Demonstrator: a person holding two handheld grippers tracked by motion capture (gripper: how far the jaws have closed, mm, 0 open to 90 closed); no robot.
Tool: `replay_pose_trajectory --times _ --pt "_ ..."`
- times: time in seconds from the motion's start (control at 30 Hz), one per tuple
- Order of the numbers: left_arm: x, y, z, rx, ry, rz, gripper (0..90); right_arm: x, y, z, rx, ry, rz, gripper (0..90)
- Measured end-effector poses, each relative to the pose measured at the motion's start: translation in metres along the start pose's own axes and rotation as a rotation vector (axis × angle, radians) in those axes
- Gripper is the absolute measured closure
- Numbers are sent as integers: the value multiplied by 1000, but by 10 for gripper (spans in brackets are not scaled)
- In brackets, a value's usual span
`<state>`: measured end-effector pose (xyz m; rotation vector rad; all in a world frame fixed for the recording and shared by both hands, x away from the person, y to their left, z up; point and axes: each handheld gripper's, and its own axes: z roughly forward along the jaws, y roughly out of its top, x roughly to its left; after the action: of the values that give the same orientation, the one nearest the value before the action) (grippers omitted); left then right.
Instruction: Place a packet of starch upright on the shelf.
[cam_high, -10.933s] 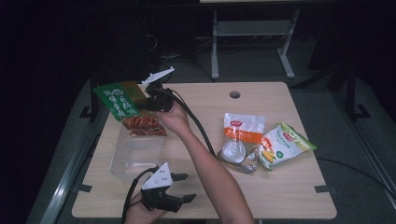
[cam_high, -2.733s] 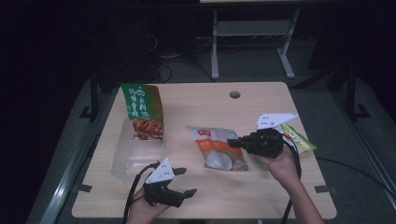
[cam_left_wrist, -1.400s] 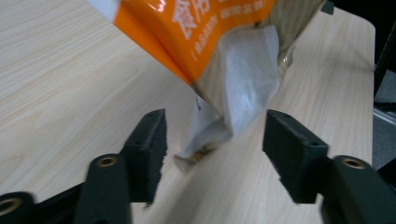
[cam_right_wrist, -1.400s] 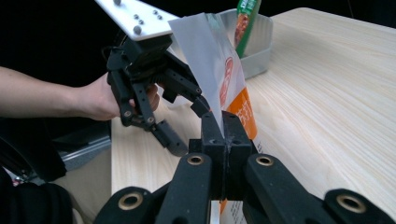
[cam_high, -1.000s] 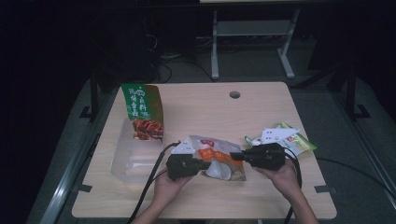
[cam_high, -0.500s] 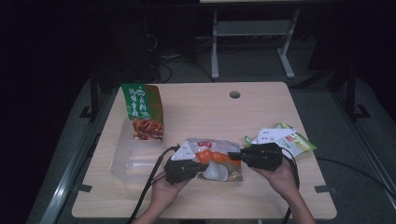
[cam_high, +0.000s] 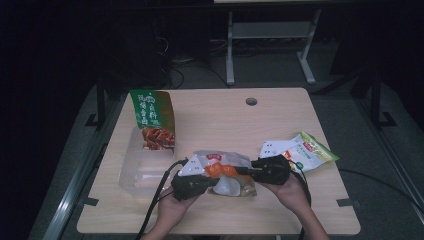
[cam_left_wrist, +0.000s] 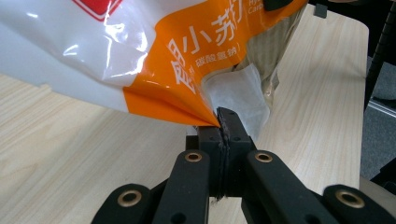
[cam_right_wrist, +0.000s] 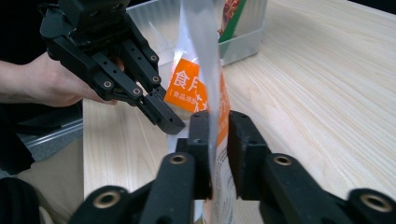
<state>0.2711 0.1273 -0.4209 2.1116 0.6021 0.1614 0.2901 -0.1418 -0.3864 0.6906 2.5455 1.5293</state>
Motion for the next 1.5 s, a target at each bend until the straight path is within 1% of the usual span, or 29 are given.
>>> replay_pose_trajectory --times 0.03,0.1,0.13,0.2,0.27,0.37,0.47,0.57,0.63,0.77,0.83,0.87,0.93,1.0,1.1,1.13,1.17,1.23,1.27,1.37,1.5 --pt "0 0 0 -1 -2 -2 893 0 0 0 0 0 0 835" --pt "0 -1 -1 -2 -4 -4 891 1 0 1 0 9 -2 880" --pt "0 -1 -1 -2 -2 -2 888 1 1 2 0 11 -3 888" --pt "0 -1 -1 -3 0 -2 873 2 1 2 -2 20 -1 892" --pt "-1 -2 -1 -4 4 7 850 1 0 2 -8 26 2 894" --pt "0 -2 -2 -4 4 11 818 0 -1 1 -17 34 18 896" --pt "-1 -3 -4 -9 -1 5 778 0 -1 0 -25 39 31 898" --pt "-1 -4 -5 -12 -5 10 762 1 -1 -2 -24 40 25 898" --pt "-2 -4 -7 -18 -12 1 749 1 0 -3 -28 39 24 898" --pt "-5 -4 -11 -28 -7 18 717 1 0 -9 -37 31 26 899" --pt "-8 -4 -14 -25 9 23 657 0 1 -14 -40 28 37 899" --pt "-9 -4 -15 -23 15 36 650 0 1 -16 -37 25 44 900" --pt "-11 -5 -18 -24 18 36 640 -1 1 -18 -39 21 45 900" --pt "-11 -6 -21 -29 11 33 622 -2 3 -24 -48 9 49 900" --pt "-11 -8 -25 -38 -2 28 610 -3 5 -27 -60 6 54 900" --pt "-12 -9 -26 -42 -8 32 608 -3 6 -29 -63 1 55 900" --pt "-13 -9 -28 -45 -13 26 605 -5 10 -31 -71 -4 57 900" --pt "-15 -11 -32 -55 -19 32 603 -6 11 -32 -70 -7 60 900" --pt "-16 -11 -34 -52 -22 44 601 -6 13 -33 -71 -9 61 900" --pt "-20 -14 -40 -51 -25 50 596 -7 19 -31 -61 -17 54 900" --pt "-23 -19 -47 -42 -37 72 592 -10 27 -28 -53 -15 64 900"
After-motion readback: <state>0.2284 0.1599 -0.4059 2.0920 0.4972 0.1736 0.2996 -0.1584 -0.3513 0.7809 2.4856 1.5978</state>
